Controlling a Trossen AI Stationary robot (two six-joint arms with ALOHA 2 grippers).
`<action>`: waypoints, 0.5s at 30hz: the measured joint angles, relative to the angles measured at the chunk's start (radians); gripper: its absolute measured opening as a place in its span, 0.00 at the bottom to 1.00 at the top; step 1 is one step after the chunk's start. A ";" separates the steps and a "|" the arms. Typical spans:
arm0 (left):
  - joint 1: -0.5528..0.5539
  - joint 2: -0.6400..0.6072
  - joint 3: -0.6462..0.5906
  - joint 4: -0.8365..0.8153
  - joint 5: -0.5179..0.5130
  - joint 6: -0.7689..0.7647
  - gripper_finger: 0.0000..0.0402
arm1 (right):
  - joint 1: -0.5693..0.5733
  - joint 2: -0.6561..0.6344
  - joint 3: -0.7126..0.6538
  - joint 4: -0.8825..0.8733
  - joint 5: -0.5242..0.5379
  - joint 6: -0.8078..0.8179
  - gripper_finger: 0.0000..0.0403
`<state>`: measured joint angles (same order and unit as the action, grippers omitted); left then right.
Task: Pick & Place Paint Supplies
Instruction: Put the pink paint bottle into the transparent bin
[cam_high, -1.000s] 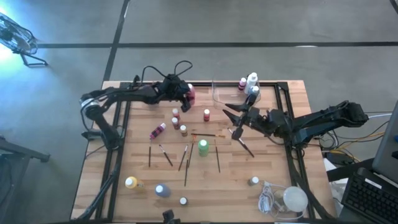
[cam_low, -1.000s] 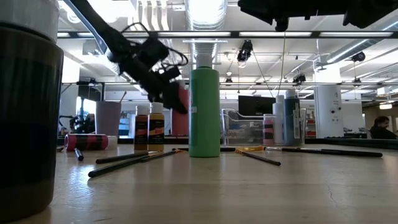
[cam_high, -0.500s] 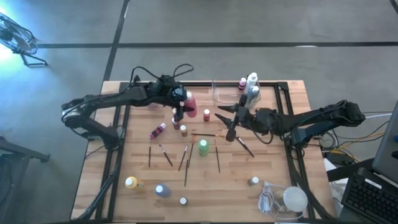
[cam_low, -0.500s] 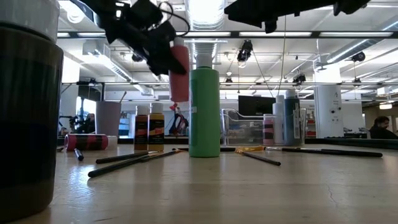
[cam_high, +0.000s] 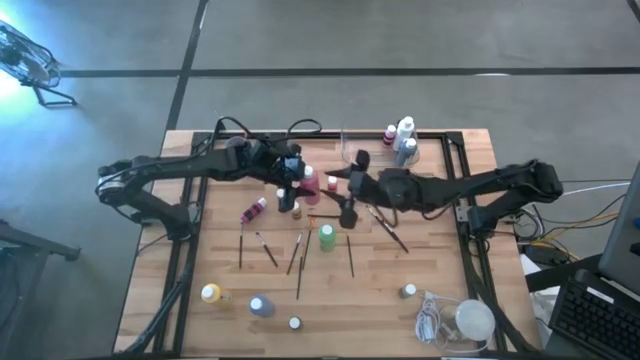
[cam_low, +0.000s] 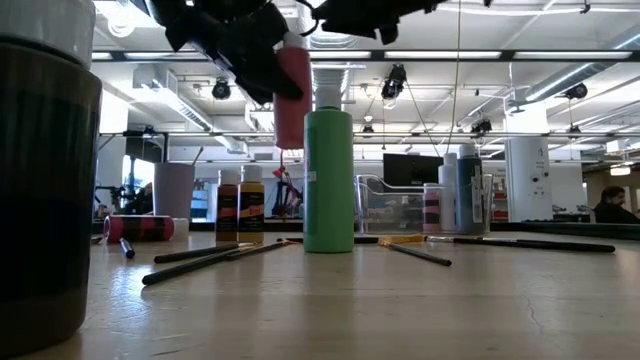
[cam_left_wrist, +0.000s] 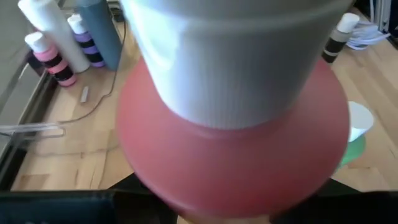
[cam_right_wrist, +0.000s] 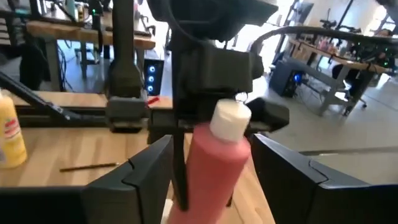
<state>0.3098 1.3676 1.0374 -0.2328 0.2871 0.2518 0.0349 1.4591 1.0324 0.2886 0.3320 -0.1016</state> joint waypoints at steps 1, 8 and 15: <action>-0.002 0.000 0.005 -0.009 -0.001 0.005 0.44 | -0.004 0.012 0.020 -0.005 -0.001 0.005 0.54; -0.020 -0.001 0.013 -0.051 -0.003 0.096 0.44 | -0.047 0.059 0.095 -0.031 -0.098 0.091 0.58; -0.041 -0.001 0.019 -0.051 -0.002 0.139 0.44 | -0.072 0.096 0.109 -0.049 -0.129 0.110 0.61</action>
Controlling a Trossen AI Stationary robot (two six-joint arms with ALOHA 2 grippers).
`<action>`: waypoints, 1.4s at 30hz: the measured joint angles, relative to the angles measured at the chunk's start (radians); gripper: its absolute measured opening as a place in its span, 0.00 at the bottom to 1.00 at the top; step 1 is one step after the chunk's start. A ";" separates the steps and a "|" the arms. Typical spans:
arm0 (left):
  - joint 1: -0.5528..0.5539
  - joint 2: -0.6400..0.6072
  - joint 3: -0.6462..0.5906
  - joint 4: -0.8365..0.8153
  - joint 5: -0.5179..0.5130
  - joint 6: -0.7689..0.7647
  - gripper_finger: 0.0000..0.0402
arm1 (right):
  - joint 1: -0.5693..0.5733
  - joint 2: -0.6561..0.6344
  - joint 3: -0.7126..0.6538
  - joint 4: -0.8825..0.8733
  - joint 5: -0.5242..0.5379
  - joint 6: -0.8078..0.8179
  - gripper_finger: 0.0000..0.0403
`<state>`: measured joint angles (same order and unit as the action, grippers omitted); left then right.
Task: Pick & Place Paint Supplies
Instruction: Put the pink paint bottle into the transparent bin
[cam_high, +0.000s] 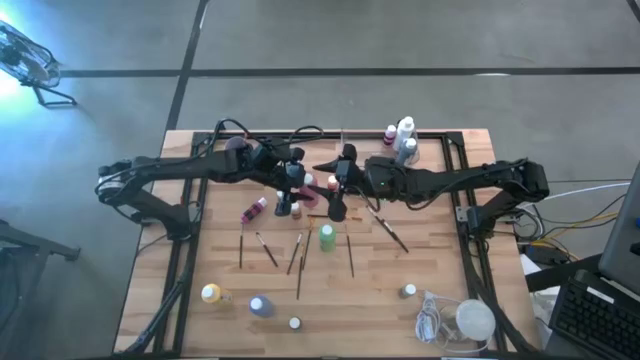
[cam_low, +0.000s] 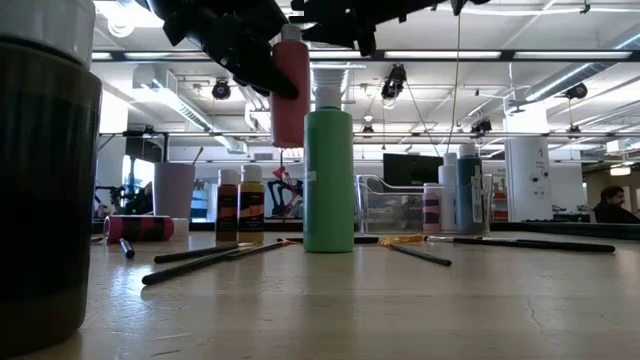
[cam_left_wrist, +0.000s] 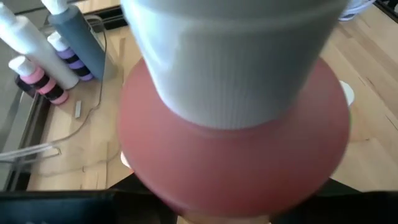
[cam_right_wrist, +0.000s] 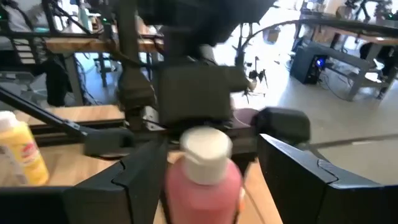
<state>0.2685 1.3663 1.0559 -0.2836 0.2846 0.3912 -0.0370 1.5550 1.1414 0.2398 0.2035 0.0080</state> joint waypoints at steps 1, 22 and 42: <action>-0.002 0.000 0.004 0.001 0.000 0.002 0.44 | -0.001 0.005 -0.001 -0.001 -0.001 0.001 0.62; -0.005 0.000 0.012 0.005 0.002 0.010 0.44 | -0.001 0.038 -0.003 0.052 -0.004 -0.038 0.42; -0.007 0.000 0.021 0.004 -0.220 -0.050 0.61 | -0.014 0.022 -0.004 0.026 0.041 -0.067 0.25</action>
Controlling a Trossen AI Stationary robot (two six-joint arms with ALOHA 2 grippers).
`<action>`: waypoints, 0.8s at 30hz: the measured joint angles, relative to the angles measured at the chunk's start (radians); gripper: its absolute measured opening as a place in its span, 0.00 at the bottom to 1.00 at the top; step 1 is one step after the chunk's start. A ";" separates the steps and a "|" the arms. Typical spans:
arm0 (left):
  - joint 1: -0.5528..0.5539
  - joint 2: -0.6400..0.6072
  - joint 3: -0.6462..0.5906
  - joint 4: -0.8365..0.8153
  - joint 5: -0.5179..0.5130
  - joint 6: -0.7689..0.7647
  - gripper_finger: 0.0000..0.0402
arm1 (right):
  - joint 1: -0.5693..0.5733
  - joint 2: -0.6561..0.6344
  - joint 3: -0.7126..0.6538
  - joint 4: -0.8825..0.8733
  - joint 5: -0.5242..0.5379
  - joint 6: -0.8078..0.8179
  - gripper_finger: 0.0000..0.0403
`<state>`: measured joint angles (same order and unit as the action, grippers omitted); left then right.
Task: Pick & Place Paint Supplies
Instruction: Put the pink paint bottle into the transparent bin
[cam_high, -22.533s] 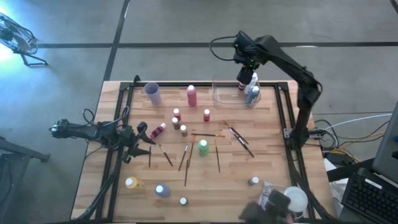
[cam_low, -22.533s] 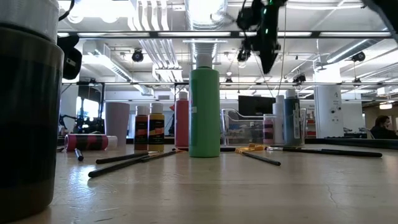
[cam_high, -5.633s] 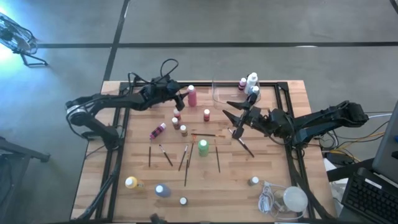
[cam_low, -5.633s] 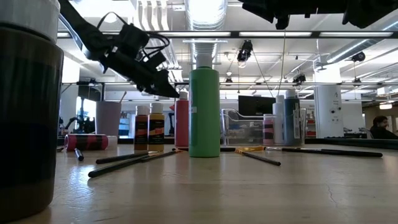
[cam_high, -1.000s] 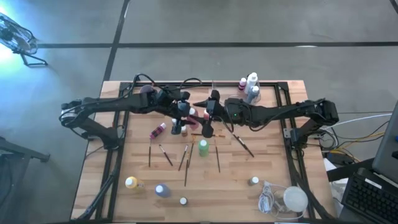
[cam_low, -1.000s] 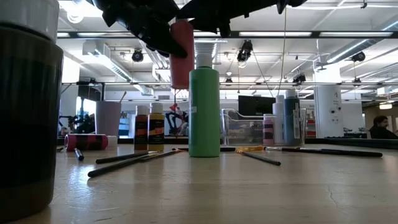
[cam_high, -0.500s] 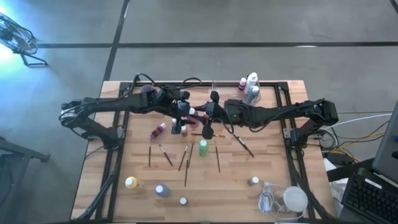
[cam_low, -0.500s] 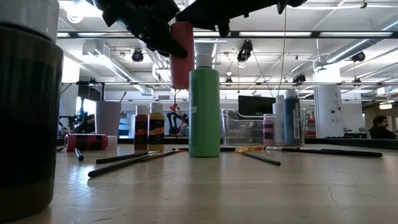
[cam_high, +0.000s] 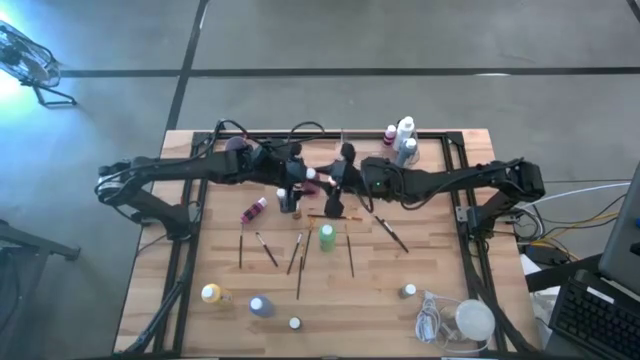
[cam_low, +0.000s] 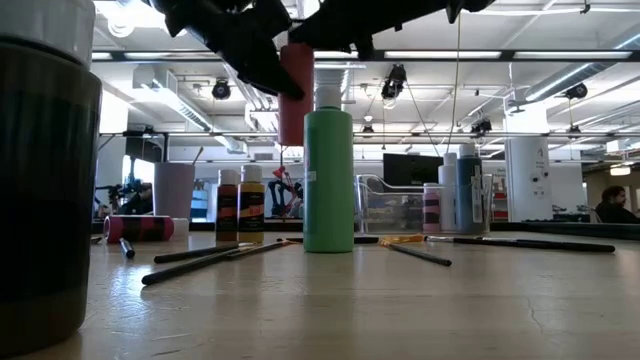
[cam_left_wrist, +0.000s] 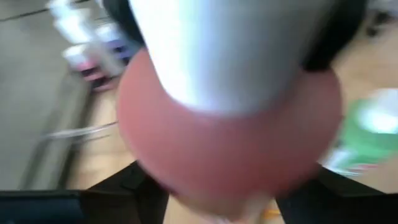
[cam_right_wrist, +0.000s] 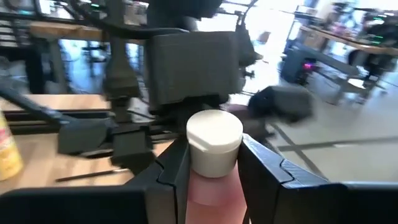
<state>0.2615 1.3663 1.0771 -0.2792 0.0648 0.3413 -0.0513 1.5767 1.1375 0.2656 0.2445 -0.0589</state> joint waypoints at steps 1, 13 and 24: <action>0.000 0.000 0.004 -0.002 -0.059 -0.002 0.63 | -0.005 -0.009 0.000 -0.015 0.013 0.000 0.25; 0.011 -0.042 0.033 -0.081 -0.250 0.023 0.74 | -0.042 -0.163 -0.042 -0.221 0.131 0.056 0.25; 0.018 -0.132 0.027 -0.110 -0.276 -0.043 0.73 | -0.154 -0.347 -0.157 -0.245 0.228 0.110 0.25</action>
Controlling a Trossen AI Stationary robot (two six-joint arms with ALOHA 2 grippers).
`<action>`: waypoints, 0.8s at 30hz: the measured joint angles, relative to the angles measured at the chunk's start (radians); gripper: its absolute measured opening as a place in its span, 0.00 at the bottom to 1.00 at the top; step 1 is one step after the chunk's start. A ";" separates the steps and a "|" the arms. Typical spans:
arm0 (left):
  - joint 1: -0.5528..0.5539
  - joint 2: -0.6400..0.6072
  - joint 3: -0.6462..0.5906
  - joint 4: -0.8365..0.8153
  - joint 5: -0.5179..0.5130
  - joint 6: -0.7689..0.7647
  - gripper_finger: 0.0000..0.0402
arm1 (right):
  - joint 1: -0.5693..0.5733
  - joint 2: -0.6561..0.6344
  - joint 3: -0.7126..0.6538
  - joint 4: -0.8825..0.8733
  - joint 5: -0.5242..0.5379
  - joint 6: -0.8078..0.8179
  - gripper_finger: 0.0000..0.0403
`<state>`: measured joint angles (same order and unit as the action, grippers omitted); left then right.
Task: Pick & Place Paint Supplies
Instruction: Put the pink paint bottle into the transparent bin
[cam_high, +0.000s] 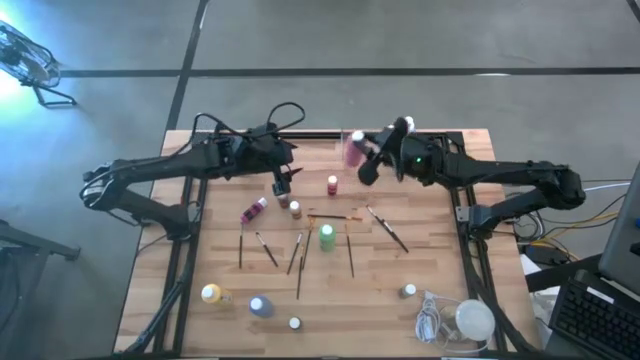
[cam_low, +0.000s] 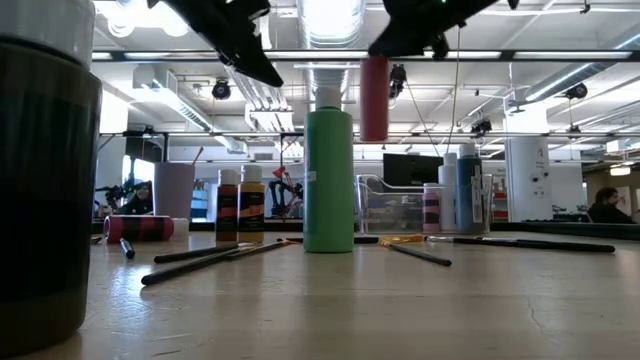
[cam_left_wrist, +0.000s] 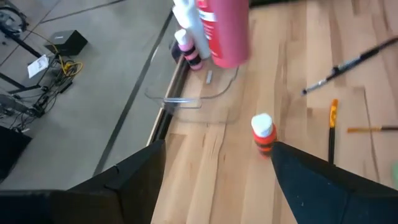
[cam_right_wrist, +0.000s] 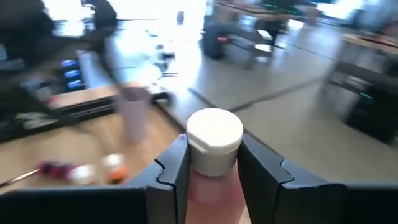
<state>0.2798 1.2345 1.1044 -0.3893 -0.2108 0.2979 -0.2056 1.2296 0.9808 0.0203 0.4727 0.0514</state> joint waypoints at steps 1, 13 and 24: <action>0.000 -0.009 -0.007 0.009 0.000 -0.017 0.73 | -0.017 -0.009 -0.013 0.000 0.032 0.010 0.25; 0.000 -0.063 -0.141 0.208 0.002 -0.127 0.72 | -0.238 0.094 -0.057 0.064 0.047 0.123 0.25; 0.000 -0.063 -0.168 0.216 0.002 -0.127 0.72 | -0.318 0.275 -0.053 0.171 0.146 0.133 0.25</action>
<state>0.2802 1.1717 0.9360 -0.1730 -0.2085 0.1708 -0.5234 1.5044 0.9276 0.1909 0.6191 0.1844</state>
